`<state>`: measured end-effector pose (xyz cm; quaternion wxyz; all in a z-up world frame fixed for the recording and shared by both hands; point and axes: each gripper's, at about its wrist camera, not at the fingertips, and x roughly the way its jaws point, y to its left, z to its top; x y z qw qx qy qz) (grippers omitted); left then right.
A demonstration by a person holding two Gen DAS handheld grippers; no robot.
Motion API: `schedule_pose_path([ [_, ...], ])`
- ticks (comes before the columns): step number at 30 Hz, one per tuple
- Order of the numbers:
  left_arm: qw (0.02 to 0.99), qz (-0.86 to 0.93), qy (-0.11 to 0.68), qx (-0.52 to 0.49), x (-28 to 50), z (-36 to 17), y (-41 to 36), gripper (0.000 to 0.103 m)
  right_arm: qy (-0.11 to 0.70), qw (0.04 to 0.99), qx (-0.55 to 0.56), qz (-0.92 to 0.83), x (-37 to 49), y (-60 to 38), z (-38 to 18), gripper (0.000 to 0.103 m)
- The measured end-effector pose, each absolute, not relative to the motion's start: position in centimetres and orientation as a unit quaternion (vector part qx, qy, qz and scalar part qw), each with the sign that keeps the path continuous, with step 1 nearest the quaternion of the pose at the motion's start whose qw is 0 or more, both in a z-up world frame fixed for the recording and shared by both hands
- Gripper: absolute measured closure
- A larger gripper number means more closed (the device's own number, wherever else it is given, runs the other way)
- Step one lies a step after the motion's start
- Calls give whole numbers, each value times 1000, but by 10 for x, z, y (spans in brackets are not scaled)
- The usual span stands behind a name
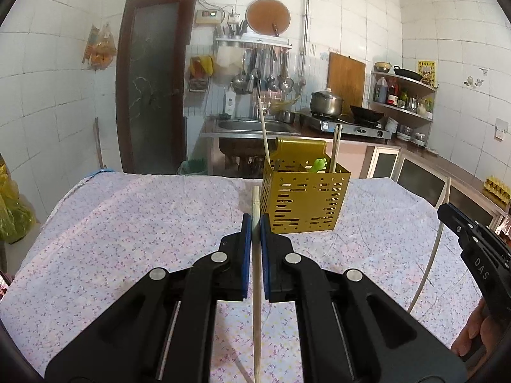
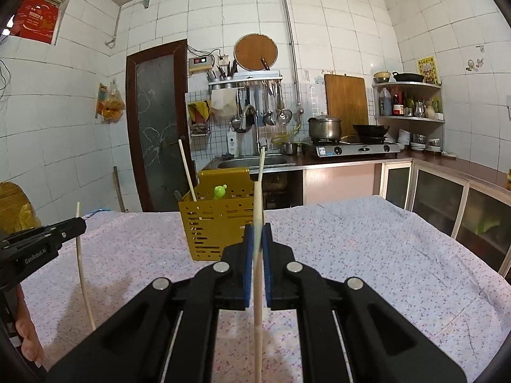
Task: Organize utensils
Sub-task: 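Carry both chopsticks over the yellow holder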
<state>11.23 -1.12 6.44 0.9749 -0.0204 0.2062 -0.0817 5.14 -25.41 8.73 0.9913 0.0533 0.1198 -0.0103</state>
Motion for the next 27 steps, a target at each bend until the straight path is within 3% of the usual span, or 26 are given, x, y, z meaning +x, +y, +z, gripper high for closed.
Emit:
schedule_pose_path([
  [17,982,-85,170,-21,114,88,-12,99,95,995,29,-8,49,-248,105,97],
  [27,985,-107,134,-29,161,142,-28,99,62,998,25,-3,90,-255,147,97],
])
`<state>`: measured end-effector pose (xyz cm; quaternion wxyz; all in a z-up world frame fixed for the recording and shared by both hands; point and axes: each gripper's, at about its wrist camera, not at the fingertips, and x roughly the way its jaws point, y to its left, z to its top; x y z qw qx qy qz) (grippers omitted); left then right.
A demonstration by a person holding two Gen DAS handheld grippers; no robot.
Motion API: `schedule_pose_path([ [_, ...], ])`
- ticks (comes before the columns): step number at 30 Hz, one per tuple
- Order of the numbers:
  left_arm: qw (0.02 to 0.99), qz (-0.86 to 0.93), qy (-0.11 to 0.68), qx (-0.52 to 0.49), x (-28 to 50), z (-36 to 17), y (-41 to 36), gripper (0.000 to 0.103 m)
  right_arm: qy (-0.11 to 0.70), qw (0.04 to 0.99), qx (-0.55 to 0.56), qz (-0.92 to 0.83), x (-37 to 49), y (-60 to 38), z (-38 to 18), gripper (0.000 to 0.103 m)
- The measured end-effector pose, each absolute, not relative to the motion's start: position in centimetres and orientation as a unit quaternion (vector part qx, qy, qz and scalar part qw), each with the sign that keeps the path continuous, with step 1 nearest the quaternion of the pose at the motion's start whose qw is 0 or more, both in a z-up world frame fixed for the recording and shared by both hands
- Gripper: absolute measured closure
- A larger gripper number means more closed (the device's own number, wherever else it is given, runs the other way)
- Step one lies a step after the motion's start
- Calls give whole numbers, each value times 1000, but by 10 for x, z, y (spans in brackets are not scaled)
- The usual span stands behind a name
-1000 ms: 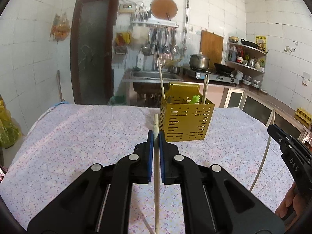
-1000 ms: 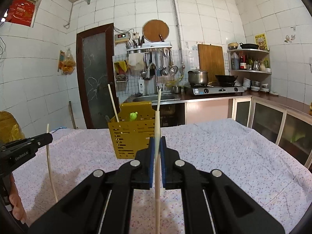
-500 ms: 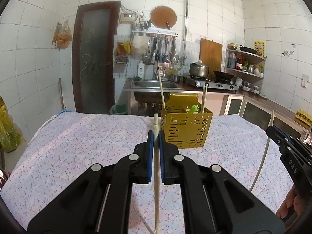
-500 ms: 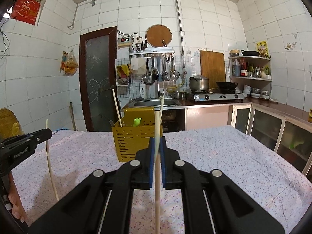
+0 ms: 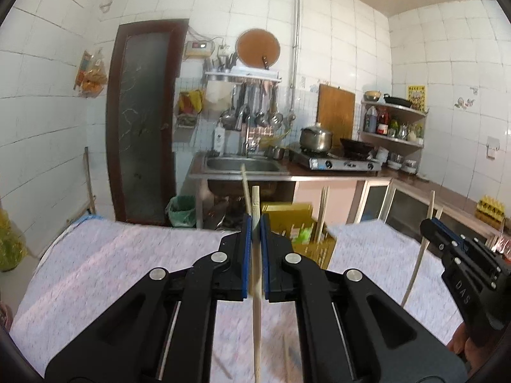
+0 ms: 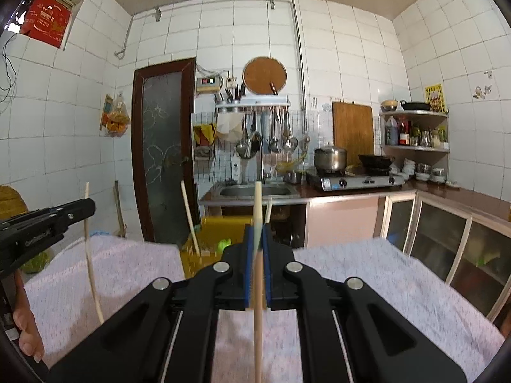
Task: Organize utensils
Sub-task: 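Carry both chopsticks over the yellow holder, then lower chopsticks into the holder and open both tools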
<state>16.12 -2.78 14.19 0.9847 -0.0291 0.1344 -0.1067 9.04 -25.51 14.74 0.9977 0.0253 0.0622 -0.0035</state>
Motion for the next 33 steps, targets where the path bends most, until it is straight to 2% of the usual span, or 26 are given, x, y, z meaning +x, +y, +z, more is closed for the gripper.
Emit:
schedule_pose_path([
  [9,989,-112,79,-52,243,203,-47,99,8,1000,27,3,169,-258,210,97],
  [15,991,-114,55,-51,297,207,-68,99,-13,999,32,13,231,-260,229,97],
  [24,989,-105,100,-34,371,139,-91,99,25,999,34,31,295,-254,171,97],
  [30,985,-96,138,-34,380,112,-83,98,77,996,36,31,307,-258,129,97],
  [32,984,-97,147,-35,377,114,-79,88,98,994,40,31,308,-262,125,96],
  [33,983,-99,150,-39,372,119,-73,74,110,993,39,28,308,-264,125,95],
])
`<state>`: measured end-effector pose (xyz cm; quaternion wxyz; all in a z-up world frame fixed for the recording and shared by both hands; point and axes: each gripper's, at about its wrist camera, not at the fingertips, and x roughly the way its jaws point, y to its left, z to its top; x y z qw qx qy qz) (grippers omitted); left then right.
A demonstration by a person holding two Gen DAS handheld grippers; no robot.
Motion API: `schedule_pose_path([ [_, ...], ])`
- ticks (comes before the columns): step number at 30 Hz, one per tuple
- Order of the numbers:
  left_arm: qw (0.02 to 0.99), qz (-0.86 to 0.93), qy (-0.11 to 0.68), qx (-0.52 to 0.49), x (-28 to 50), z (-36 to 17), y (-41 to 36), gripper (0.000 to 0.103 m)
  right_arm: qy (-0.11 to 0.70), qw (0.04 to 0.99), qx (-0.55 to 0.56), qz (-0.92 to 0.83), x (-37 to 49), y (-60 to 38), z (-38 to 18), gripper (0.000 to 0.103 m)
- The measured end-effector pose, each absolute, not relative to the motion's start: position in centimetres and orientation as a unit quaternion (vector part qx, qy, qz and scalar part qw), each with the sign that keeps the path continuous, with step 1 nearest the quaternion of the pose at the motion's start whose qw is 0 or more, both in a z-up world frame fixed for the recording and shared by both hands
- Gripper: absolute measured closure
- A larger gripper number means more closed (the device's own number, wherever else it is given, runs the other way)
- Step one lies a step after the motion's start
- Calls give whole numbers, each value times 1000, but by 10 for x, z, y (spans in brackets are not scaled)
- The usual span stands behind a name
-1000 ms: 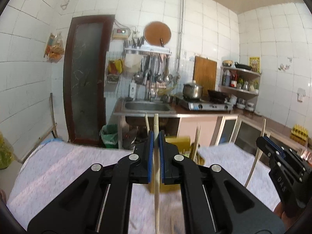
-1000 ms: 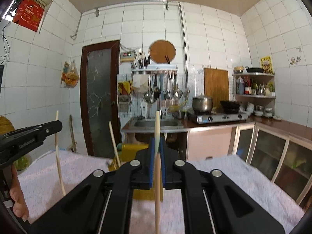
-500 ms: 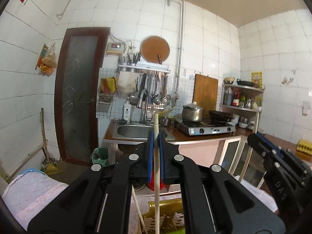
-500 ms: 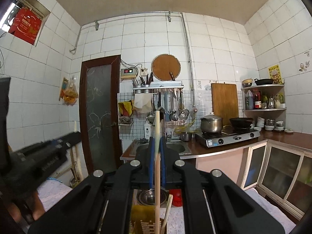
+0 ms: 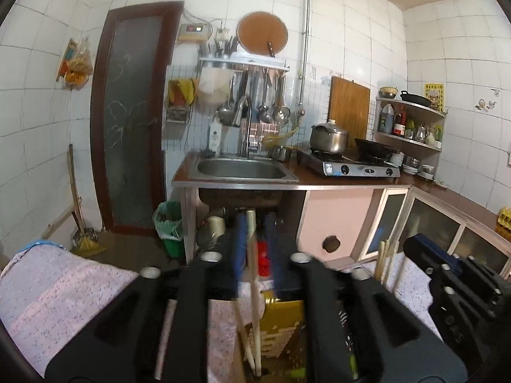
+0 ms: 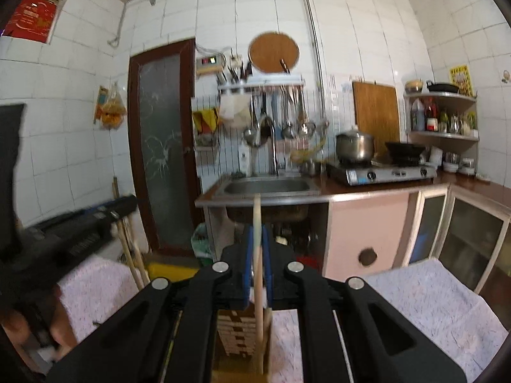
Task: Organize utensils
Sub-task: 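Lower chopsticks into the holder and open both tools, then move both tools back down to the remaining utensils on the cloth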
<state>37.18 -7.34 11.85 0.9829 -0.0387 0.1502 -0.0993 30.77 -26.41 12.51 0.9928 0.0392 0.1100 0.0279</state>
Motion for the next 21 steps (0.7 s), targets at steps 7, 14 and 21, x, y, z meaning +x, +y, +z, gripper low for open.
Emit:
schedule_pose_path([
  [7,985,-91,142,-30,320,149,-43,23,131,990,57,11,275,-286,148,35],
  [14,983,-70,164,-34,259,149,-7,6,143,989,29,-9,212,-286,152,18],
  [21,974,-55,218,-16,208,104,15,5,184,983,23,-5,163,-275,123,16],
])
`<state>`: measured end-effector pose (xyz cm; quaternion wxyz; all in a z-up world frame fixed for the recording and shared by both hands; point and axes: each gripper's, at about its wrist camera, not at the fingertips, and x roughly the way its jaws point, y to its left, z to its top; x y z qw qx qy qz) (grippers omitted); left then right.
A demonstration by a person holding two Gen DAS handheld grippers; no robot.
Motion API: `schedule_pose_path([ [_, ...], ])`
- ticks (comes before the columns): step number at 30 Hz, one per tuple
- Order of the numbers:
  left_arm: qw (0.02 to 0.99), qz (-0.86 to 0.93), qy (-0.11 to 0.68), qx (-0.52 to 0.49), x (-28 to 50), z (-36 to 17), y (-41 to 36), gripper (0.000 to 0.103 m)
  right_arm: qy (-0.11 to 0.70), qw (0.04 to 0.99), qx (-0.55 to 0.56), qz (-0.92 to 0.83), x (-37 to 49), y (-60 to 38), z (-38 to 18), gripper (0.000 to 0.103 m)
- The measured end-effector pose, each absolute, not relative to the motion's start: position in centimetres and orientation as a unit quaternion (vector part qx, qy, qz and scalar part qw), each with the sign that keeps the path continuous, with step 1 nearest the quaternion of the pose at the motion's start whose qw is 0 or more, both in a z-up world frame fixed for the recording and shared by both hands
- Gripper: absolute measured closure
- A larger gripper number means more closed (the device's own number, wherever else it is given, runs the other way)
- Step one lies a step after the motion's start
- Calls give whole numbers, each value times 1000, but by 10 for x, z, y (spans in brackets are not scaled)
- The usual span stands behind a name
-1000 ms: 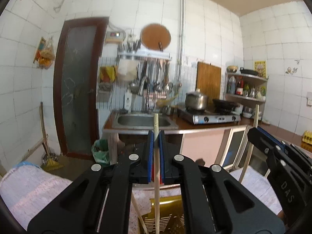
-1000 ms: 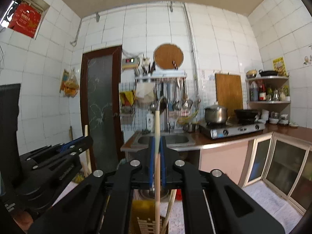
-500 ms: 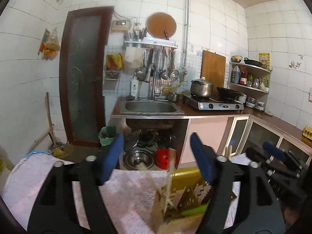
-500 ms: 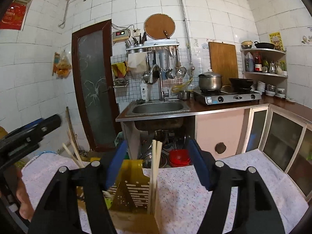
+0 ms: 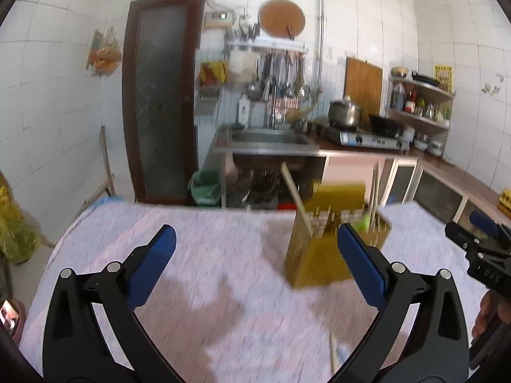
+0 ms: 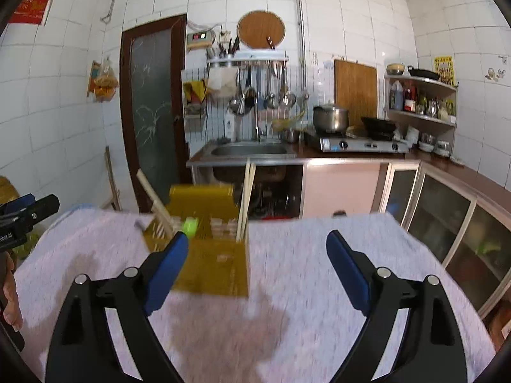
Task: Organize utensils
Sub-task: 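Move both tools back down to the remaining utensils on the cloth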
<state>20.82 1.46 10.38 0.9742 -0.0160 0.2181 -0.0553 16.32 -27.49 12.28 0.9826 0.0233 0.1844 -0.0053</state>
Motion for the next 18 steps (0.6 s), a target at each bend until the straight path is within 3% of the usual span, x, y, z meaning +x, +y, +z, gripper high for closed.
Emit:
schedule_pose_path([
  [18,929,-36,369,-18,164,-27,50,5,322,947,26,4,111,-225,7,16],
])
